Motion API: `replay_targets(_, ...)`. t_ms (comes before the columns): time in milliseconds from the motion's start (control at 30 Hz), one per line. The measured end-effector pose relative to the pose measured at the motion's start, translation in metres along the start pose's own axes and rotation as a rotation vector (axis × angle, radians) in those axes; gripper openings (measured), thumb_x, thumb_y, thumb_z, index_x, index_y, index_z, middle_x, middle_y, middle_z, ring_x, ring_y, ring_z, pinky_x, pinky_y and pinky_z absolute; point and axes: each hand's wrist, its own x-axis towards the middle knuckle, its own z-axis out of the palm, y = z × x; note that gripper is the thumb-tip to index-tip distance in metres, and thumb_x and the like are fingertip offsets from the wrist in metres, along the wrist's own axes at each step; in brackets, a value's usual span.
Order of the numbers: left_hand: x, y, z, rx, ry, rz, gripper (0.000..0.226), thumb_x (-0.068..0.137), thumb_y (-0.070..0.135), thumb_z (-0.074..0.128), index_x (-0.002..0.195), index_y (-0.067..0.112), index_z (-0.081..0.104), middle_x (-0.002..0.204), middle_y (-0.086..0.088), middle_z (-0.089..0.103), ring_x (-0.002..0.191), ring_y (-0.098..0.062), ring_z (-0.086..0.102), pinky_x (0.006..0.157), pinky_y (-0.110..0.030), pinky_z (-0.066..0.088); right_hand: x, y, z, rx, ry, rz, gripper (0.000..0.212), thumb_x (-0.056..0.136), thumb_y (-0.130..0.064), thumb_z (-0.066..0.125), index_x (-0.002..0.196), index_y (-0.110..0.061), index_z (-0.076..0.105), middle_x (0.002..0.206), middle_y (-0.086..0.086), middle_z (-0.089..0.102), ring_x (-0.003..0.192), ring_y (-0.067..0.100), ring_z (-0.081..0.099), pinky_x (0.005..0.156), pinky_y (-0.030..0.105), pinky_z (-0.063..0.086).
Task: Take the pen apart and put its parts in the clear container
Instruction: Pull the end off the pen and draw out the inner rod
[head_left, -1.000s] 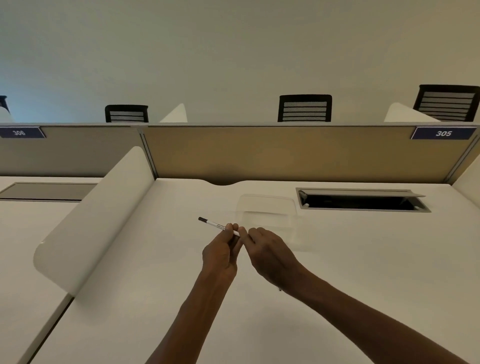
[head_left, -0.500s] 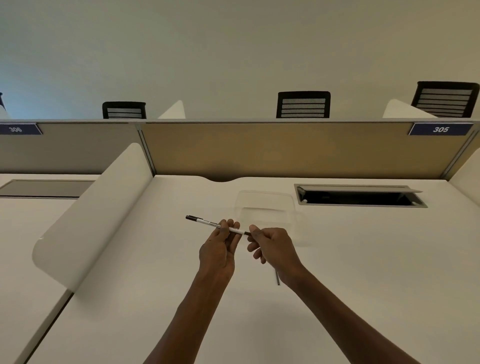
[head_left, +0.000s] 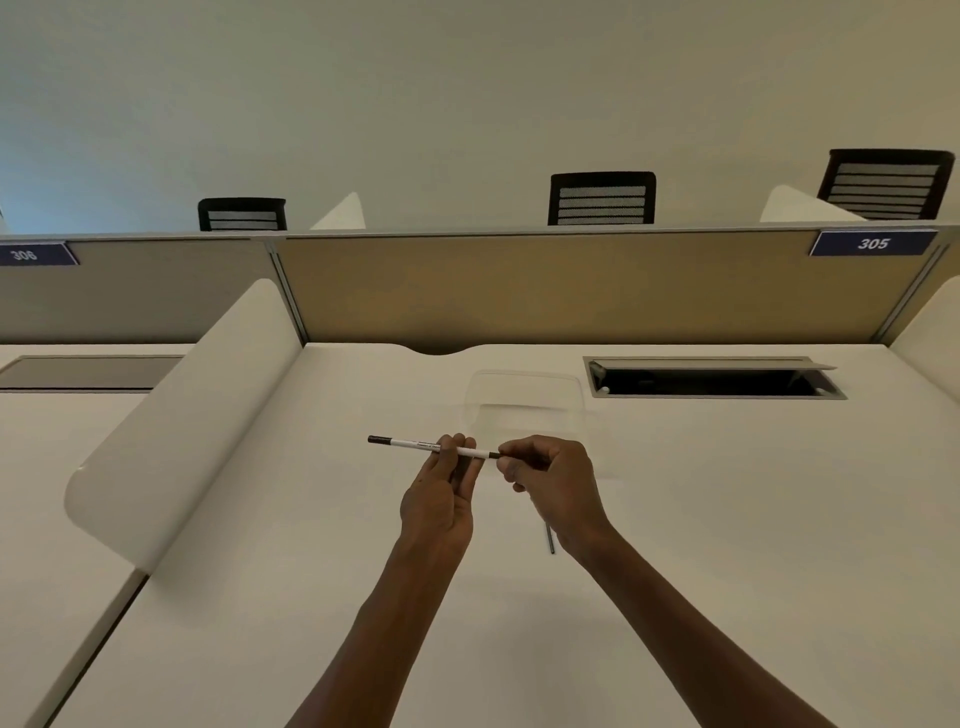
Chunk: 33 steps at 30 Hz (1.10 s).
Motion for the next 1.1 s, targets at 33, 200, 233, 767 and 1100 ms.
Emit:
replay_targets(33, 0.0, 0.0, 0.0, -0.001, -0.002, -0.001, 0.014, 0.092, 0.007, 0.062, 0.097, -0.005, 0.066, 0.095, -0.016, 0.073, 0.09, -0.024, 0.072, 0.081, -0.038, 0.059, 0.0, 0.0, 0.0, 0.023, 0.003, 0.016, 0.012, 0.082, -0.01, 0.075, 0.092, -0.016, 0.075, 0.076, 0.001, 0.074, 0.067, 0.015, 0.069, 0.062, 0.022, 0.057)
replay_targets(200, -0.003, 0.0, 0.0, -0.034, -0.016, -0.022, 0.017, 0.093, 0.009, 0.061, 0.102, -0.004, 0.065, 0.099, -0.017, 0.072, 0.094, -0.024, 0.07, 0.068, -0.032, 0.062, 0.001, -0.003, -0.001, -0.019, -0.026, 0.115, 0.029, 0.091, -0.036, 0.064, 0.082, -0.011, 0.074, 0.07, 0.003, 0.074, 0.055, 0.011, 0.066, 0.052, 0.022, 0.052)
replay_targets(233, -0.003, 0.0, 0.0, -0.031, -0.016, -0.024, 0.017, 0.093, 0.01, 0.061, 0.102, -0.004, 0.065, 0.1, -0.016, 0.072, 0.094, -0.024, 0.071, 0.067, -0.032, 0.062, 0.001, -0.003, -0.001, -0.03, -0.031, 0.125, 0.032, 0.093, -0.037, 0.062, 0.079, -0.011, 0.074, 0.067, 0.004, 0.074, 0.052, 0.011, 0.064, 0.051, 0.022, 0.051)
replay_targets(767, -0.01, 0.0, 0.0, -0.08, 0.034, -0.047, 0.029, 0.088, 0.011, 0.067, 0.114, -0.002, 0.065, 0.111, -0.013, 0.072, 0.099, -0.019, 0.071, 0.079, -0.034, 0.06, 0.003, 0.0, -0.004, -0.028, 0.001, -0.046, 0.015, 0.081, -0.011, 0.076, 0.093, -0.02, 0.074, 0.079, -0.003, 0.075, 0.068, 0.014, 0.069, 0.064, 0.023, 0.059)
replay_targets(1100, -0.012, 0.001, 0.001, -0.095, 0.016, -0.053, 0.023, 0.089, 0.011, 0.066, 0.108, -0.002, 0.067, 0.104, -0.013, 0.073, 0.093, -0.018, 0.072, 0.066, -0.03, 0.062, 0.006, -0.003, -0.003, -0.114, -0.001, -0.043, 0.01, 0.09, -0.016, 0.067, 0.082, -0.015, 0.073, 0.068, -0.003, 0.071, 0.055, 0.006, 0.064, 0.055, 0.018, 0.051)
